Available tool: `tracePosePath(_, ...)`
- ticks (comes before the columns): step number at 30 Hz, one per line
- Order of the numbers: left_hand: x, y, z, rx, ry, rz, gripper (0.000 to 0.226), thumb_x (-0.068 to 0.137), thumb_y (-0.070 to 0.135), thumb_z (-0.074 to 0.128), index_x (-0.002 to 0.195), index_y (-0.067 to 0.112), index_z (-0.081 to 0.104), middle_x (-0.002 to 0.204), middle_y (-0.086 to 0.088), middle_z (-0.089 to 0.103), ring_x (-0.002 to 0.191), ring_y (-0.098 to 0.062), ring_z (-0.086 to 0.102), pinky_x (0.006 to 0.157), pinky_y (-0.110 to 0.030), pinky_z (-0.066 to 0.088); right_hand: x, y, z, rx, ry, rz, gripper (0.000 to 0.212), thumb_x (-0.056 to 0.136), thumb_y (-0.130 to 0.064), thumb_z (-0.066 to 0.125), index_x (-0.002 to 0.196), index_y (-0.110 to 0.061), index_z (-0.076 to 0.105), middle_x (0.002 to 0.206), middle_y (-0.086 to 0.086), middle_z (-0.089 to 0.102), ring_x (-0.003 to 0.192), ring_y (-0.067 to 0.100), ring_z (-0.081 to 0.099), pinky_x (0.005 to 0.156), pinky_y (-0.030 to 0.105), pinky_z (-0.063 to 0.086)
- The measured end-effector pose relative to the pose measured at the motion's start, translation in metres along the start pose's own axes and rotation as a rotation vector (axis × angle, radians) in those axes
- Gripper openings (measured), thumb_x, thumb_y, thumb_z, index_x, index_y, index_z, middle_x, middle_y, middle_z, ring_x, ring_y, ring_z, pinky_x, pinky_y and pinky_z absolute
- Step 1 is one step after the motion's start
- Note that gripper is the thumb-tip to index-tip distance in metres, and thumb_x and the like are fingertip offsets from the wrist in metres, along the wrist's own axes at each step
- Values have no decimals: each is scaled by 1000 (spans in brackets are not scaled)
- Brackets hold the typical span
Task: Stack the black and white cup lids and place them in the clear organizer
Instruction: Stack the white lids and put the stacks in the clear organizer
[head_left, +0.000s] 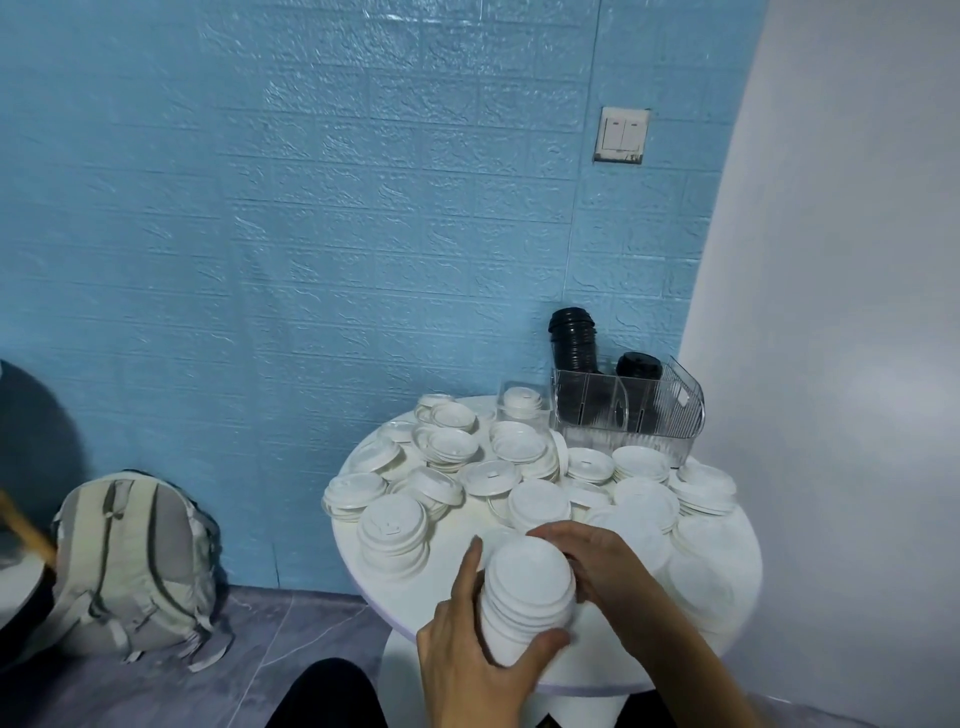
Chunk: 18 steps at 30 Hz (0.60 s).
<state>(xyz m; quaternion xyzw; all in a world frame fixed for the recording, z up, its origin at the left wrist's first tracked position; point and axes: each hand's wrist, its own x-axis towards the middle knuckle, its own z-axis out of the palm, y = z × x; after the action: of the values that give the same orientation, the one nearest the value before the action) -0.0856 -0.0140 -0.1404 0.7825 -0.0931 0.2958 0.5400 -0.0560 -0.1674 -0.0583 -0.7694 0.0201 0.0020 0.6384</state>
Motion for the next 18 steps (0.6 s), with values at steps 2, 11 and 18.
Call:
tracePosePath(2, 0, -1, 1, 63, -18, 37, 109, 48, 80, 72, 147, 55, 34, 114, 32, 64, 99, 0, 58, 89, -4, 39, 2, 5, 1, -85, 35, -15, 28, 100, -9, 53, 87, -17, 77, 73, -12, 72, 55, -2, 55, 50, 16, 37)
tracePosePath(11, -2, 1, 2, 113, -13, 55, 89, 56, 74, 71, 136, 42, 50, 120, 35, 58, 104, -4, 57, 87, -9, 35, -4, 25, 9, -153, 29, -27, 24, 101, -35, 56, 95, -27, 78, 96, -19, 76, 95, -3, 67, 84, 15, 49)
tracePosePath(18, -8, -5, 0, 90, -77, -1, 83, 61, 73, 71, 137, 45, 52, 132, 32, 58, 112, 18, 46, 97, -11, 33, -11, 41, 12, -170, 40, -130, 15, 91, -30, 74, 105, -31, 74, 107, -17, 75, 103, 3, 68, 94, 26, 50)
